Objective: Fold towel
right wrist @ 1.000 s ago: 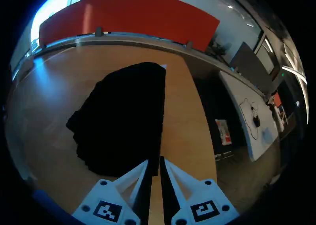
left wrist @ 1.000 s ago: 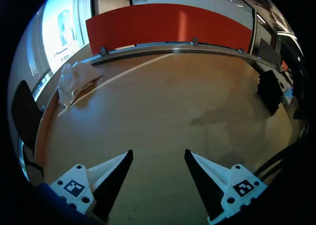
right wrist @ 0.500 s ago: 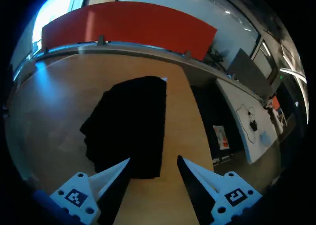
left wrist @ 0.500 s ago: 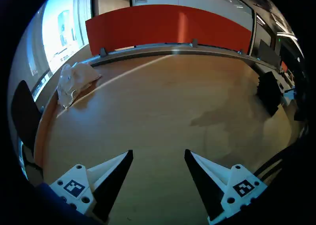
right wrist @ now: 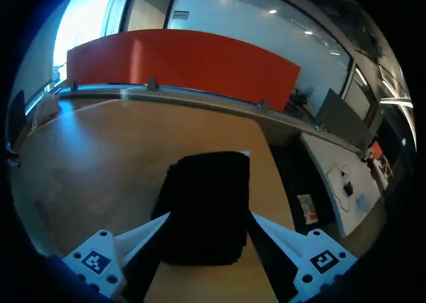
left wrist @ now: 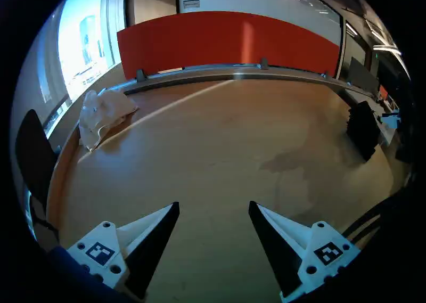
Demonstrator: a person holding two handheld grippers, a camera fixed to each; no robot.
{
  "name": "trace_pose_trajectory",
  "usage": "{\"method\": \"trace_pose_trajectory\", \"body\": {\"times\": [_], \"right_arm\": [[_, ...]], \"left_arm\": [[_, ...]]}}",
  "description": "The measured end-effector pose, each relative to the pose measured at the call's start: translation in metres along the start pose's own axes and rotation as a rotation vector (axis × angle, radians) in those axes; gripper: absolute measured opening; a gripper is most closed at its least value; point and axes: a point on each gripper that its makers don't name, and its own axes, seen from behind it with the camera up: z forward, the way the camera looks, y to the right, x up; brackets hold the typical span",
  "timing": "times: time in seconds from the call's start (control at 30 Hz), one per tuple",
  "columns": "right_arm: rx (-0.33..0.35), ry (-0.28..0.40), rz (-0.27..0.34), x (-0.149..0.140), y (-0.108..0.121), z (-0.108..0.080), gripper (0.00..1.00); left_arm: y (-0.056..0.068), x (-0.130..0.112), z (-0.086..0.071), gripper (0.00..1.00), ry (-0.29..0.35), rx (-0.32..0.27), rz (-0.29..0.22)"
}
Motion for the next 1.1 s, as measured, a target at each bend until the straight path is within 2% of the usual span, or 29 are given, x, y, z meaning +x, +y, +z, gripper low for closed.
{"method": "trace_pose_trajectory", "body": {"times": [0.3, 0.57, 0.87, 1.1], "right_arm": [[0.010, 0.227, 0.046, 0.068, -0.024, -0.016, 0.96], [-0.020, 0.360, 0.064, 0.104, -0.033, -0.030, 0.96], [-0.012, 0.450, 0.088, 0.132, -0.047, -0.044, 0.96], [0.009, 0.496, 0.109, 0.150, -0.057, -0.059, 0.96]], "left_arm": [[-0.005, 0.012, -0.002, 0.97, 0.028, 0.010, -0.011], [-0.016, 0.043, -0.002, 0.97, 0.109, 0.032, -0.009], [-0.030, 0.100, -0.011, 0.97, 0.268, 0.066, -0.024], [-0.040, 0.152, -0.032, 0.97, 0.428, 0.082, -0.058]]}}
